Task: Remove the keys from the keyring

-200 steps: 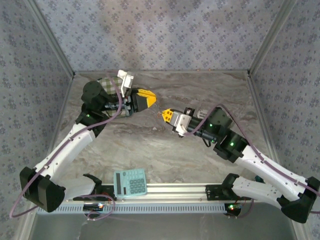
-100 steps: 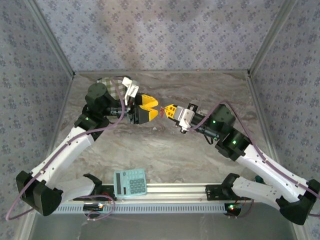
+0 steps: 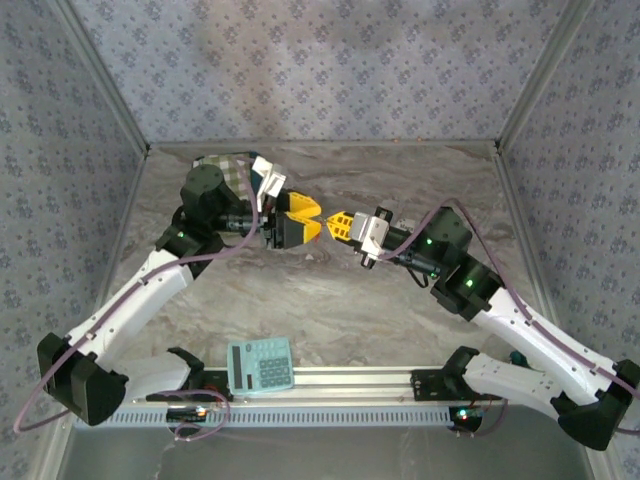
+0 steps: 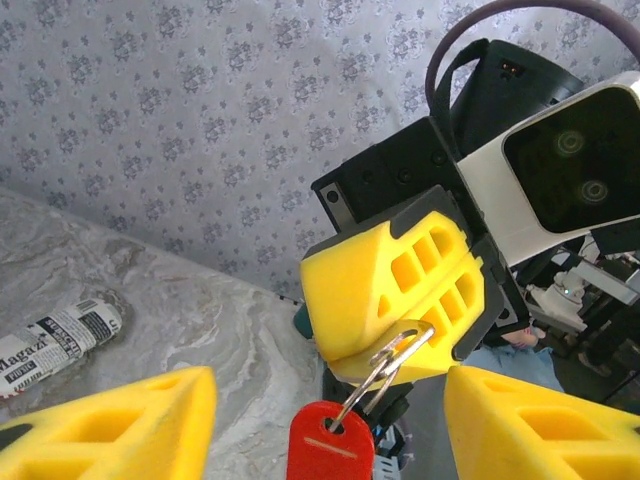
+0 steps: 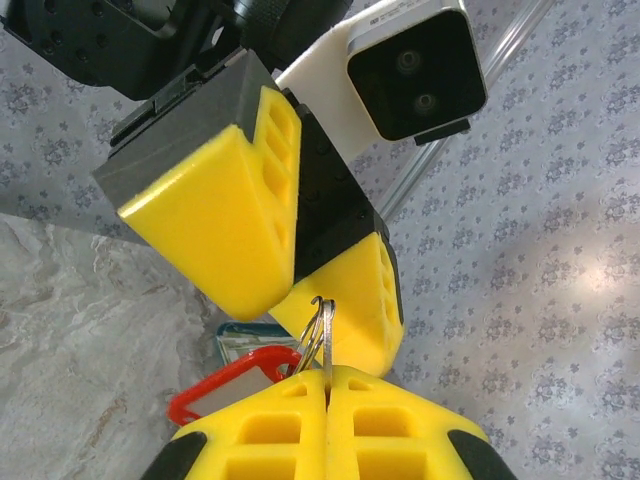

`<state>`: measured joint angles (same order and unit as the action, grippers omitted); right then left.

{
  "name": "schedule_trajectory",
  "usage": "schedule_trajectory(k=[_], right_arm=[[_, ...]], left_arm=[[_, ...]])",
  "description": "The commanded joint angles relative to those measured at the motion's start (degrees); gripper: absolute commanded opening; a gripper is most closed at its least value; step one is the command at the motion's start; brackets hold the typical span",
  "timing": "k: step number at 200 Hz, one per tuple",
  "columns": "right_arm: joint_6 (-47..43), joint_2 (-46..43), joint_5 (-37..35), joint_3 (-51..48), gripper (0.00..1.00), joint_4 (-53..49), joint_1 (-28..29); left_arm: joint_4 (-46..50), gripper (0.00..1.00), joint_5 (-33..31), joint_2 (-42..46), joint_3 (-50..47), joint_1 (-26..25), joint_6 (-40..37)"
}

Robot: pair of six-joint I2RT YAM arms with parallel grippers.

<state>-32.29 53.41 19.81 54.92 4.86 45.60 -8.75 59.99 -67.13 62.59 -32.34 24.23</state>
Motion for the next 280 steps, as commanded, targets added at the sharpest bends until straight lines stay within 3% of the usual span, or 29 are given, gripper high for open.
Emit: schedule_trajectory(k=[1,68,125,160,243,259,273,280], right_arm=[[1.5,0.0,1.2,2.4,0.0,-0.1,-0.5],[1.7,-0.4,1.5,2.3,0.0,-0.5,-1.1],[1.7,-0.9,1.9,1.6,0.0,0.2,-1.5],[2.1,-2.1,2.4,0.0,0.0,1.6,-1.7],[2.1,-1.9,2.3,0.5,0.0,0.5,-1.8],[1.6,-1.6,1.9,1.5,0.0,-0.9,-1.9],[1.5,-1.6,1.8,1.7,0.0,-1.4,-1.9],[1.4,-1.6,1.7,1.8,0.0,-1.6,-1.9]], left_arm=[[-0.8,0.48,1.2,-0.1,2.2,-0.5,-0.6],[-0.4,0.0,2.1,0.5,2.4,-0.5,-0.9],[-5.4,0.0,-0.8,1.5,0.9,0.0,3.4],[-16.2,0.0,-3.9,2.9,-3.4,2.9,11.4],[-14.4,0.0,-6.2,2.7,-3.6,3.3,11.7],[-11.1,0.23,-7.1,3.2,-3.3,3.3,9.3],[-9.3,0.36,-7.9,4.2,-3.4,3.4,7.3],[-8.4,0.38,-8.4,4.7,-3.4,3.4,6.4]])
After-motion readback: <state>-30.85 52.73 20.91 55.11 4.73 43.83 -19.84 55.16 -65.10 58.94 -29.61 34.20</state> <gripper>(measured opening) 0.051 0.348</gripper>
